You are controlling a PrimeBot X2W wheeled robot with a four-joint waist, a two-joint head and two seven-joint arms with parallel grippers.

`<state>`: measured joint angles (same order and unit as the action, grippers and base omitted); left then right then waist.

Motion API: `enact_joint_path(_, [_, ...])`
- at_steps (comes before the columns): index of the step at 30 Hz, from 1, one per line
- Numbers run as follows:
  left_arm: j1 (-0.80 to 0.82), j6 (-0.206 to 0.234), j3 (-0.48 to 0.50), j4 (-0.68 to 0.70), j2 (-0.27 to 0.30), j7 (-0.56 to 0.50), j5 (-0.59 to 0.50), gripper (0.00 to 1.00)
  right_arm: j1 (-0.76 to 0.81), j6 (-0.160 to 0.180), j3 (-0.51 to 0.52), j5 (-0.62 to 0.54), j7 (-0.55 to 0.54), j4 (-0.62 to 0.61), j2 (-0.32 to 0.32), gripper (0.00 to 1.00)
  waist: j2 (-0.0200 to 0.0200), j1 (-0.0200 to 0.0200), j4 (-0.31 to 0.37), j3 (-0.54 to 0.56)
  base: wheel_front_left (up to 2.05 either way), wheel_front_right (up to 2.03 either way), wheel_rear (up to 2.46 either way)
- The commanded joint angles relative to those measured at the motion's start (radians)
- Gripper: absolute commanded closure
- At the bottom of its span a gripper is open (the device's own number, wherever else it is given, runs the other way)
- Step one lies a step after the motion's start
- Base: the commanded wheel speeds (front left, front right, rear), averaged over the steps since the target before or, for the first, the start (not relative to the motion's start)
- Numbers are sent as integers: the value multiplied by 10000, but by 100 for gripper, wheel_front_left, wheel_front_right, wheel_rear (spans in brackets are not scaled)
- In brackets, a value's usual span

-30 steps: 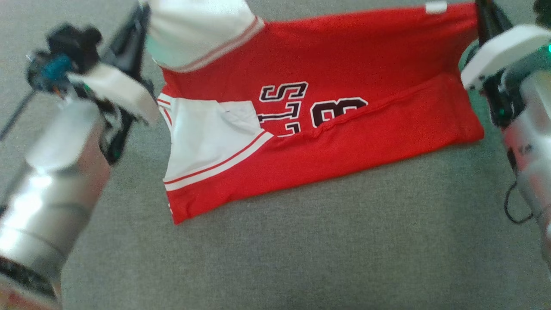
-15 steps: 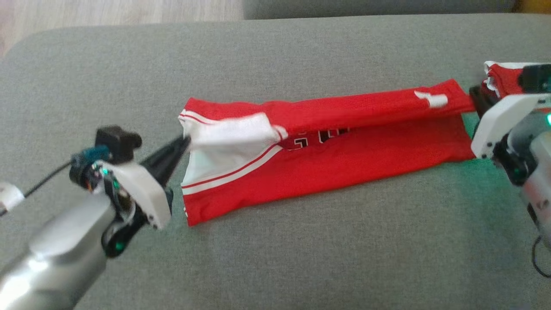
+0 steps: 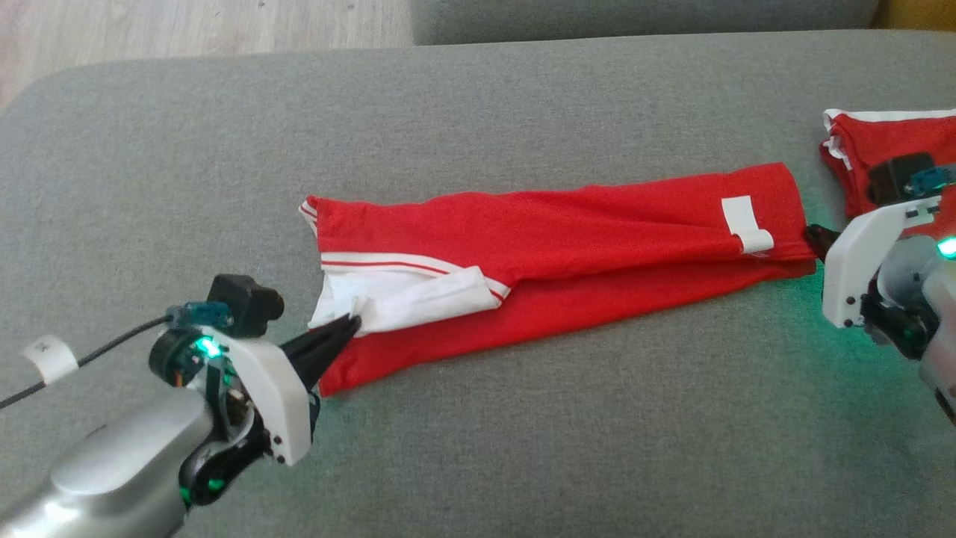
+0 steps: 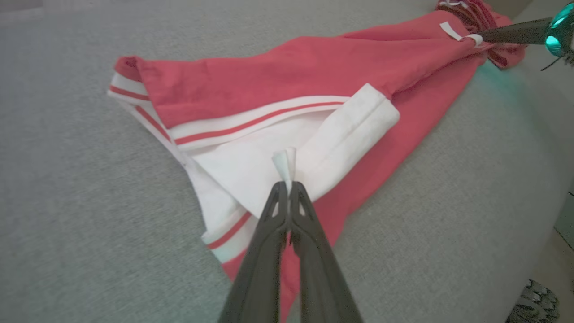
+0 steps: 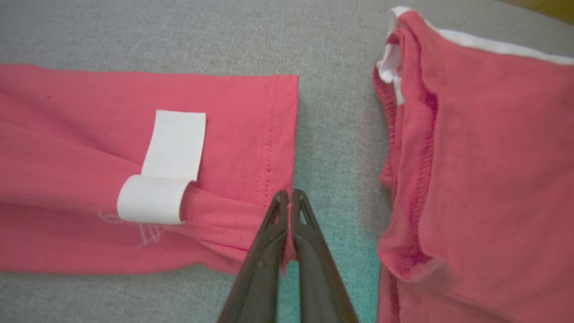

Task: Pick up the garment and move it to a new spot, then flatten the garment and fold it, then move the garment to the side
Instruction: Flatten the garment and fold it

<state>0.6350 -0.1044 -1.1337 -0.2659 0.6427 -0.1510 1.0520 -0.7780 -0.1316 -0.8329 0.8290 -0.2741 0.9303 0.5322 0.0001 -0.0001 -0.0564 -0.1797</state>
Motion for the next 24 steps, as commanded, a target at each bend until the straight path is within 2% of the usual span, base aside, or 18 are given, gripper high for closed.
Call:
enact_joint_path(1, [245, 86, 389, 295, 468, -43, 109, 100, 56, 9, -91, 109, -29, -228, 373, 100, -1, 1, 21, 7, 0, 0, 0])
enact_joint_path(5, [141, 224, 275, 488, 563, -348, 187, 100, 56, 9, -301, 408, -197, -336, 431, 100, -1, 1, 104, 26, 0, 0, 0])
enact_joint_path(6, [126, 293, 280, 504, 550, -323, 169, 67, 52, 9, -328, 471, -207, -323, 417, 7, -1, 1, 125, 33, 0, 0, 0])
enact_joint_path(7, [113, 380, 298, 500, 530, -257, 134, 0, 36, 9, -343, 514, -171, -303, 403, 0, -1, 1, 147, 50, 0, 0, 0])
enact_joint_path(13, [148, 1025, 873, 269, 246, 996, -80, 0, -199, 9, -96, 754, 722, -201, 261, 0, -1, 1, 261, 308, 0, 0, 0])
enact_joint_path(19, [144, 1982, 1918, 100, -395, 3300, -312, 0, -477, 9, 398, 625, 2539, -172, -220, 0, -1, 1, 378, 724, 0, 0, 0])
enact_joint_path(23, [-132, 2421, 2696, 61, -769, 4016, -430, 0, -489, 9, 864, 447, 4311, -317, -652, 0, -1, 1, 460, 1033, 0, 0, 0])
enact_joint_path(24, [-132, 2421, 2696, 61, -769, 4016, -430, 0, -489, 9, 864, 447, 4311, -317, -652, 0, -1, 1, 460, 1033, 0, 0, 0])
